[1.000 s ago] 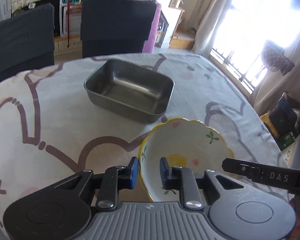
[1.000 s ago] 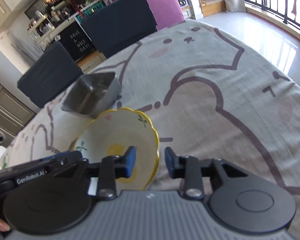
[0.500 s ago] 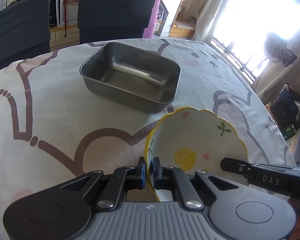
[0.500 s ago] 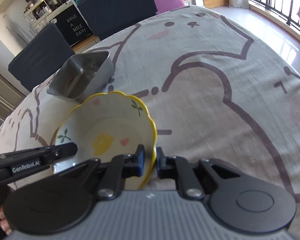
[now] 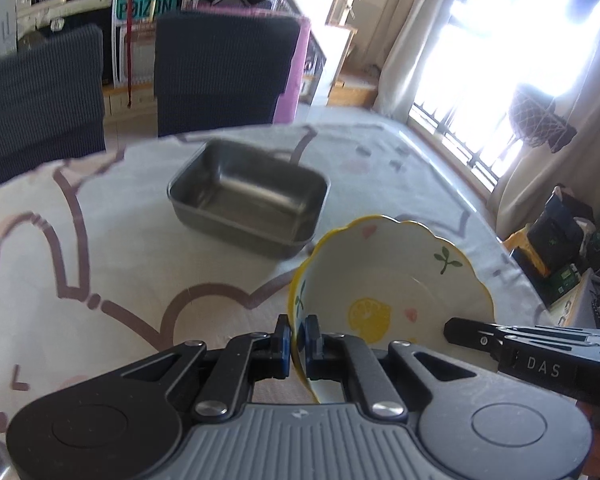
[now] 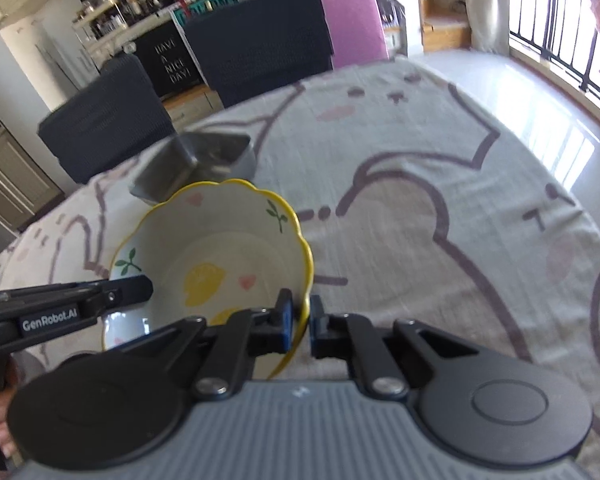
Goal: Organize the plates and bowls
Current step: 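Lift the floral bowl with both grippers and carry it over the cream bowl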
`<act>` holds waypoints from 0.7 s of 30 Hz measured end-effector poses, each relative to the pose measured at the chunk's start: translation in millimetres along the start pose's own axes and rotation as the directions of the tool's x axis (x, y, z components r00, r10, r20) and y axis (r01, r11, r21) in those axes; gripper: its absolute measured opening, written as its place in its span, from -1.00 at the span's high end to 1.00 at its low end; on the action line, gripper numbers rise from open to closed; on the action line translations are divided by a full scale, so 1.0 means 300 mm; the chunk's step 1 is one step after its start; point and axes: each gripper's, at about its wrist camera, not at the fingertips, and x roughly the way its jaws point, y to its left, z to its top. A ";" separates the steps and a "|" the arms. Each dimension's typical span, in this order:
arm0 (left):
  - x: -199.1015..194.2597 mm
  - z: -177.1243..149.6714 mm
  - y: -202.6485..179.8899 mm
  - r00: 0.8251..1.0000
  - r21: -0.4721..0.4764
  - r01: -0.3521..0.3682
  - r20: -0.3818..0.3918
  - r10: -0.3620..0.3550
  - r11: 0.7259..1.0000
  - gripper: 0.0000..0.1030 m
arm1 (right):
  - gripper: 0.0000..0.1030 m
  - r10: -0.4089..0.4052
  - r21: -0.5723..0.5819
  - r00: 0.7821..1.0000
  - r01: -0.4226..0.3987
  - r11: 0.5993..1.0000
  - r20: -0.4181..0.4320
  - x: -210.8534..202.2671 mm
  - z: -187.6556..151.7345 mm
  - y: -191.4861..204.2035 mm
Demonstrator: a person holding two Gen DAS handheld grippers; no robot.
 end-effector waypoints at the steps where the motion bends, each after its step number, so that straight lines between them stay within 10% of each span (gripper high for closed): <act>1: -0.028 -0.002 -0.011 1.000 0.005 -0.002 0.012 0.002 1.000 0.88 | 0.81 0.007 -0.002 1.000 -0.007 1.000 0.014 -0.025 -0.003 0.002; 21: -0.529 -0.187 0.013 0.979 -0.050 -0.102 0.171 0.109 0.994 0.89 | 0.82 0.169 -0.069 0.977 -0.161 0.985 0.131 -0.350 -0.168 0.162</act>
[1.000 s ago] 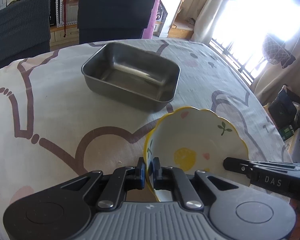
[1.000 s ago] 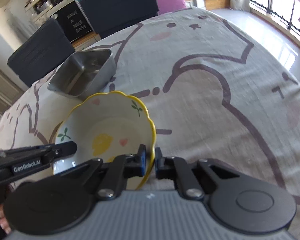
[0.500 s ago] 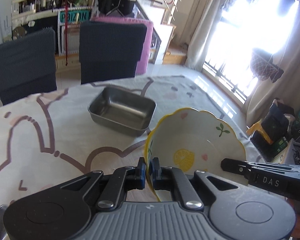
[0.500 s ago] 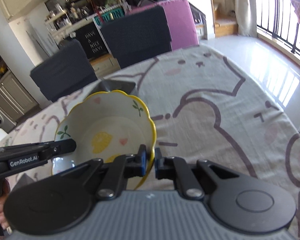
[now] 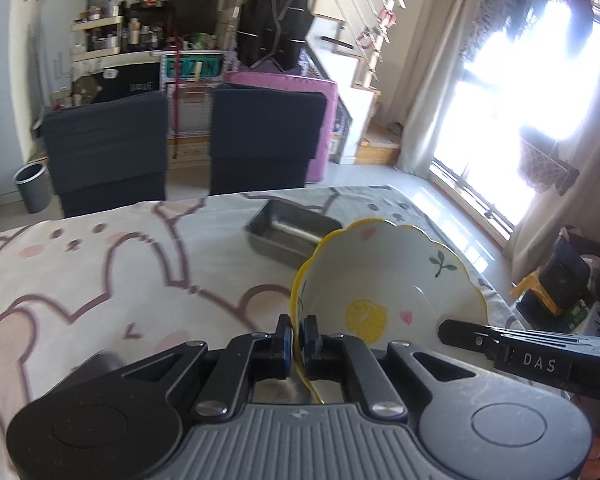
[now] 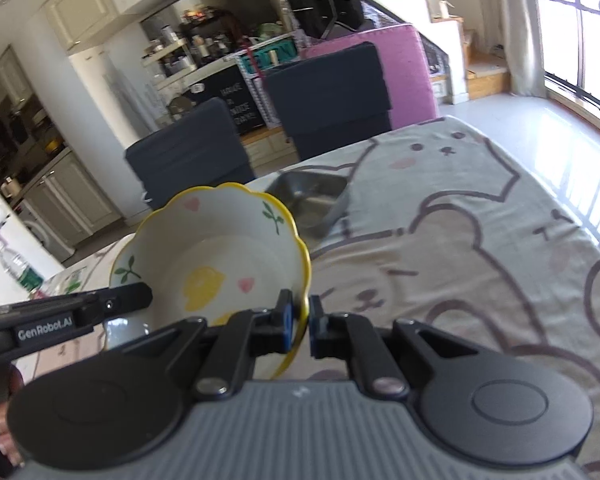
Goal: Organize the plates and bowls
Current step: 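Lift the floral bowl with both grippers and carry it over the cream bowl, then lower the floral bowl into the cream bowl and open both grippers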
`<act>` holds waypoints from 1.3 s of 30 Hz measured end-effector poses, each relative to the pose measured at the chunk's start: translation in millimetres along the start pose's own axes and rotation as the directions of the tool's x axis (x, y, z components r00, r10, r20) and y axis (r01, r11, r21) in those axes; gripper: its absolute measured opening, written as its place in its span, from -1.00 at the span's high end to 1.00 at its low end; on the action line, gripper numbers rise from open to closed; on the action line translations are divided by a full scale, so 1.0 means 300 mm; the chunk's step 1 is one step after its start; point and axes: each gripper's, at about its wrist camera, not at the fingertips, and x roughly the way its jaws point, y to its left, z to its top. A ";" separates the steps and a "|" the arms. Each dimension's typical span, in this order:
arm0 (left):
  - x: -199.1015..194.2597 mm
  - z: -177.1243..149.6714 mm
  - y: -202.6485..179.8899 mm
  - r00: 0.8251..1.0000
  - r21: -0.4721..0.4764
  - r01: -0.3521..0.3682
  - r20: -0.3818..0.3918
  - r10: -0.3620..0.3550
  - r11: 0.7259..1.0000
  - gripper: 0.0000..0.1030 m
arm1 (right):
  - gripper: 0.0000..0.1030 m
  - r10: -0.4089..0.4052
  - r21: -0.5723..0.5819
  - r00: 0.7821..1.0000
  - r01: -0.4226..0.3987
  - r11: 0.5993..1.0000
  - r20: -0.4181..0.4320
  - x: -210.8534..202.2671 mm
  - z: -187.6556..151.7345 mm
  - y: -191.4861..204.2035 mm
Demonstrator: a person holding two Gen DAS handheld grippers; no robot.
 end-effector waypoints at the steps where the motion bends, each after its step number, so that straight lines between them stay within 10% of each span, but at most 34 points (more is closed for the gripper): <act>1: -0.022 -0.013 0.016 1.000 -0.006 -0.010 0.005 0.010 1.000 0.89 | 0.82 0.009 -0.008 1.000 -0.009 1.000 -0.001 0.000 -0.008 0.016; 17: -0.270 -0.276 0.263 0.996 -0.152 -0.081 0.023 0.085 0.985 0.88 | 0.82 0.113 -0.193 0.990 -0.127 0.973 -0.081 -0.002 -0.193 0.290; 39: -0.207 -0.481 0.383 0.989 -0.215 -0.071 -0.141 0.041 0.974 0.85 | 0.86 0.044 -0.290 0.967 -0.119 0.950 -0.252 0.092 -0.342 0.399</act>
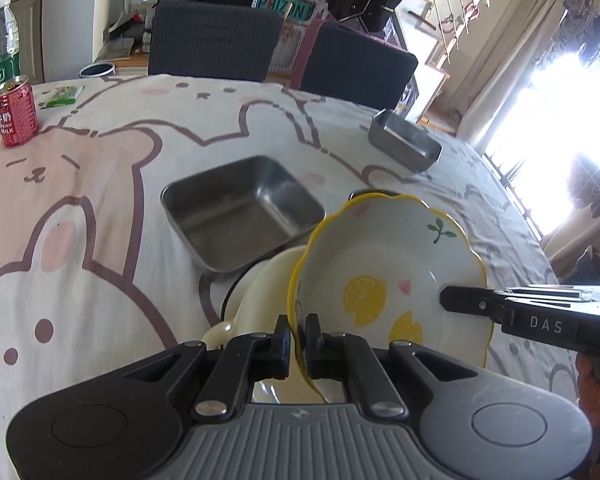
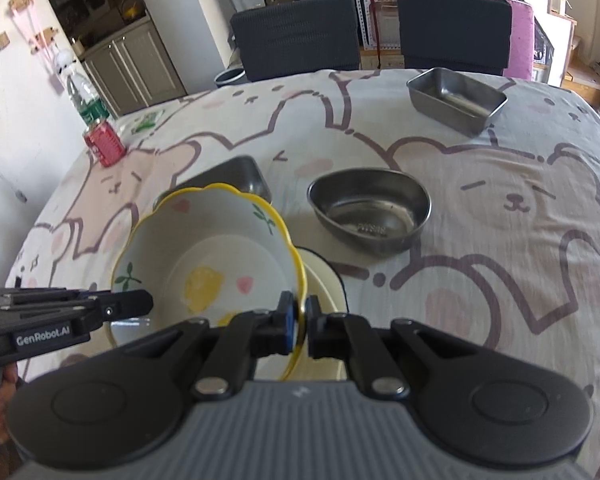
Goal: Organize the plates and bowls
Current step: 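Lower the floral bowl into the cream bowl and open both grippers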
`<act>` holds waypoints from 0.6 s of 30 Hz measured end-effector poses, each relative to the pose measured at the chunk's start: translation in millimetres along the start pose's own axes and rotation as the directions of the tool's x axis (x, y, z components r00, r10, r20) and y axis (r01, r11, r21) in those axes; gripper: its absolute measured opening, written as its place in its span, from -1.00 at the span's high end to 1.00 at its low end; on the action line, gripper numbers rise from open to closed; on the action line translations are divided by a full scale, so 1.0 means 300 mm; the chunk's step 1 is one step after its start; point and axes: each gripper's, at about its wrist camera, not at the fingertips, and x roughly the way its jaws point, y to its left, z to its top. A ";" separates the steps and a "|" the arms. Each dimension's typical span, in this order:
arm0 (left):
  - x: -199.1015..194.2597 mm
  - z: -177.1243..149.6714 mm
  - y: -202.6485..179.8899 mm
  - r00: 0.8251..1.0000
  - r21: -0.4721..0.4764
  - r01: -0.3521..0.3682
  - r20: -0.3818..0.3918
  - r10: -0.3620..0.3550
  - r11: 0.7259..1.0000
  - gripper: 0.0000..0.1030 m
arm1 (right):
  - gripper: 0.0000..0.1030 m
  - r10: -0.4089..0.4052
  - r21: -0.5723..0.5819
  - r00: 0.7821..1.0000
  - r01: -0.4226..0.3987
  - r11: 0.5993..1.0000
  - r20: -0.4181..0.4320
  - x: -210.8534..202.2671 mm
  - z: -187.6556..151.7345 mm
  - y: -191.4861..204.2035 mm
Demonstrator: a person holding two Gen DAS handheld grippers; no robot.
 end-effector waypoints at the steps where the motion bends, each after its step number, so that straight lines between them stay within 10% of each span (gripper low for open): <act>1: 0.004 -0.003 -0.001 1.000 0.004 -0.003 -0.007 0.003 1.000 0.85 | 0.86 -0.003 -0.006 1.000 0.003 1.000 -0.004 0.001 -0.004 0.002; 18: 0.077 -0.050 -0.018 0.992 0.069 -0.052 -0.108 0.059 0.996 0.71 | 0.87 -0.034 -0.061 0.998 0.031 0.998 -0.054 0.037 -0.027 0.022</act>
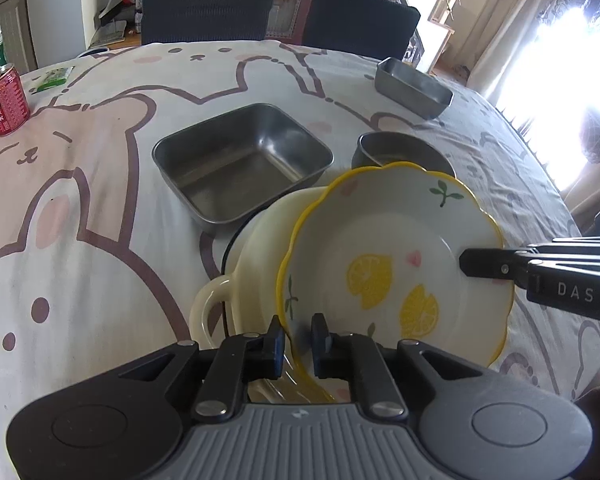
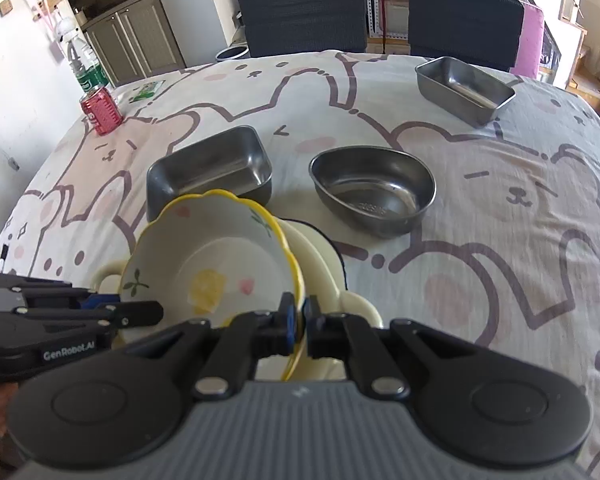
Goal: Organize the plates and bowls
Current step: 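Lower the floral bowl into the cream bowl and open both grippers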
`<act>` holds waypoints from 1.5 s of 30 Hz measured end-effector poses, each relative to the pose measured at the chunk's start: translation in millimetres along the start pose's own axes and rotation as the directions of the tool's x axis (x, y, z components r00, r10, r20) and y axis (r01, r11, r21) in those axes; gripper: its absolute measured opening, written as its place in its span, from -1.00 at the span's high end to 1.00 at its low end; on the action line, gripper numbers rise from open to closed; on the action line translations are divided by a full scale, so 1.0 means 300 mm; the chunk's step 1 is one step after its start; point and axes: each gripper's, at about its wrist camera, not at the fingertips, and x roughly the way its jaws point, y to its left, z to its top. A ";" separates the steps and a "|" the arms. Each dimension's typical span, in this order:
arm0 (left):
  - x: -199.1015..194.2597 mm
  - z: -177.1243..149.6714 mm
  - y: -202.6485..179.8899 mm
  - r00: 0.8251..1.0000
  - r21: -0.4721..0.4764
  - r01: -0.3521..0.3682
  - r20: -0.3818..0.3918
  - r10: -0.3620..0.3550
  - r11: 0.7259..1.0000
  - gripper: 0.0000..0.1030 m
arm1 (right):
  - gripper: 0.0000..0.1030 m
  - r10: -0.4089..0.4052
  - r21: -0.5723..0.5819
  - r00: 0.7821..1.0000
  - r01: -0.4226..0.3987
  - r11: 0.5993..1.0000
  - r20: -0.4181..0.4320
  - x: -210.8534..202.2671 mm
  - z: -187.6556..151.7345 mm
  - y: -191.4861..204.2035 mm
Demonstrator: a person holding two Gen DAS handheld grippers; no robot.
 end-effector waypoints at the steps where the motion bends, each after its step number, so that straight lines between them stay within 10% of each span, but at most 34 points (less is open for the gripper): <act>1: 0.003 0.001 -0.001 1.000 0.001 -0.002 -0.003 0.002 1.000 0.70 | 0.87 0.000 -0.001 1.000 0.000 1.000 -0.001 0.001 0.000 0.000; 45: 0.014 0.004 -0.018 0.999 0.052 -0.028 -0.037 0.030 0.998 0.63 | 0.89 0.002 0.026 0.997 0.000 1.000 -0.074 0.077 0.016 -0.033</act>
